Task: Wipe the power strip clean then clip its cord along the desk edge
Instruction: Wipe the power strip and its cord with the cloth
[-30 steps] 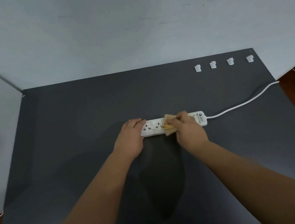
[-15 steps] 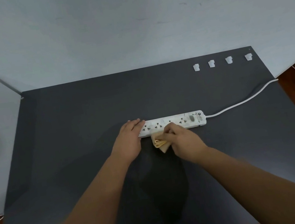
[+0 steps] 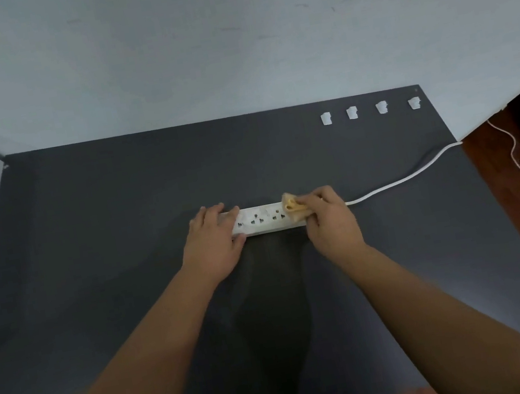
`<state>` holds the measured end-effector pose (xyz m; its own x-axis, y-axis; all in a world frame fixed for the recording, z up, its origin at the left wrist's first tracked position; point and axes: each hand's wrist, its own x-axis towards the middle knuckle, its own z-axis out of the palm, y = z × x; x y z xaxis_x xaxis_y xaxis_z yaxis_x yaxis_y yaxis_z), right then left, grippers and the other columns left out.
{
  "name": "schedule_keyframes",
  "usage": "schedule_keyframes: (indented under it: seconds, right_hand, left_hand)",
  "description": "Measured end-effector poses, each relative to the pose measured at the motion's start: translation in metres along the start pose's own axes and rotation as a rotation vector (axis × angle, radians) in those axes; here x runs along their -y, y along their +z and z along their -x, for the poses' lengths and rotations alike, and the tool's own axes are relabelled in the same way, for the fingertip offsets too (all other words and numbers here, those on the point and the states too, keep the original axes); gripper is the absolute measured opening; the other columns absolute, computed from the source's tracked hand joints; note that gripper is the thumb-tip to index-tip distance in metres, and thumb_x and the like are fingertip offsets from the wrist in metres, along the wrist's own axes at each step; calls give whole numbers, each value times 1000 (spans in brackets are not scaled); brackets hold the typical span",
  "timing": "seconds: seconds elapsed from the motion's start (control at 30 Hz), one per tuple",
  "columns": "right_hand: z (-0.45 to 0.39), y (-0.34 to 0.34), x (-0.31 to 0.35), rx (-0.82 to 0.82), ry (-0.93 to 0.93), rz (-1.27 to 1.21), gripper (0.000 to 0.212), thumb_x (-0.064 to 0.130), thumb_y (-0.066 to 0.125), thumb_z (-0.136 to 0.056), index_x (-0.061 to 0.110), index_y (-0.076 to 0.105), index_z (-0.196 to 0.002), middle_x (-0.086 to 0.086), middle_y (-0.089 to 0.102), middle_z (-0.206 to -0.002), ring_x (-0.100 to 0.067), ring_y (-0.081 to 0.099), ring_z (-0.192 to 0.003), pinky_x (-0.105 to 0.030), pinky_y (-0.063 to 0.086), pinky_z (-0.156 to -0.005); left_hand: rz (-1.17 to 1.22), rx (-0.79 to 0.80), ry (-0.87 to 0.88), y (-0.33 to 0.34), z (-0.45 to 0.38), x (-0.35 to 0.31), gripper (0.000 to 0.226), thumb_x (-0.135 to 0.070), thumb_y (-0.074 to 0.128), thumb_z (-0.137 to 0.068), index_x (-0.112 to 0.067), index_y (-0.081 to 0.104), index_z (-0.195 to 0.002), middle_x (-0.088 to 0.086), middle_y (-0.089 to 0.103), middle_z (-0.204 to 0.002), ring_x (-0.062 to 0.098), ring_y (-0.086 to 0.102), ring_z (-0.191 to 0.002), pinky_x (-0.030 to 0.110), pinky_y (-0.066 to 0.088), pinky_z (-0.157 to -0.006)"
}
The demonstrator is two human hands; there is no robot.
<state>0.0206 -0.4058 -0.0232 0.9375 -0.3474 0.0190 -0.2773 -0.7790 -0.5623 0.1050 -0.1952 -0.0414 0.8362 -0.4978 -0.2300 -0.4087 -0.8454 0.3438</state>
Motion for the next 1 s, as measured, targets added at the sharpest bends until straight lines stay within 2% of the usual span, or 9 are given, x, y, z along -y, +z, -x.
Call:
schedule_keyframes:
  seconds: [0.1,0.3,0.5,0.57,0.67,0.7,0.77,0.87,1.0]
  right_hand:
    - [-11,-1,-7,30,82,119,46,1,47,-85,20,58,-125,-9,52,-115,-29,52,-102,-40,52,-78]
    - [11,-6,-12,260,-88,131,43,6,50,-82,23,62,-119,-4,57,-108,-25,56,-97,-39,52,-75]
    - [-4,-15,-23,34,47,33,41,1,50,-83,18,62,-119,-6,55,-112,-26,56,-97,-40,53,-78]
    - [-3,-6,-14,106,21,45,45,0,49,-81,20,63,-119,-8,54,-114,-27,57,-95,-38,53,-79]
    - [9,5,-1,289,-147,-5,45,-4,50,-80,18,65,-116,-9,55,-113,-26,58,-96,-31,50,-80]
    - [10,4,0,288,-170,-42,43,-4,51,-80,16,66,-115,-8,56,-112,-25,59,-96,-30,49,-81]
    - [5,-1,-5,141,-90,-85,41,-3,53,-80,15,66,-114,-6,56,-112,-24,59,-96,-28,49,-82]
    - [-3,-3,-15,17,45,17,43,-1,51,-80,17,63,-117,-6,53,-115,-25,55,-101,-36,52,-84]
    - [6,10,4,273,-124,64,46,0,48,-80,23,64,-116,-7,51,-116,-27,48,-106,-41,49,-84]
  left_hand:
    - [-148,-25,84,4,-2,-17,60,-41,46,-95,-20,28,-148,3,26,-156,31,15,-146,50,14,-118]
    - [-119,0,92,10,-8,-41,51,-26,43,-98,-25,29,-147,-1,30,-155,27,24,-143,47,15,-119]
    - [-67,-44,64,12,-10,-40,50,-22,47,-96,-28,35,-144,-4,36,-152,25,31,-140,44,18,-118]
    - [-45,-56,52,14,-9,-41,50,-22,48,-96,-29,37,-144,-4,37,-151,24,31,-140,42,20,-116]
    - [5,-71,35,16,-8,-39,51,-18,50,-94,-29,39,-143,-4,39,-150,24,31,-140,43,23,-114]
    - [16,-69,43,17,-8,-37,52,-18,51,-94,-30,39,-143,-4,39,-150,25,32,-139,44,23,-115]
    - [17,-54,75,18,-8,-31,55,-20,52,-93,-29,36,-144,-4,36,-152,25,31,-140,44,22,-117]
    - [-14,-49,71,16,-6,-20,67,-24,57,-91,-27,25,-149,-5,23,-158,23,17,-147,47,13,-120]
    - [-44,-32,35,13,-3,-9,71,-26,57,-91,-27,19,-151,-7,18,-160,23,9,-148,49,8,-119]
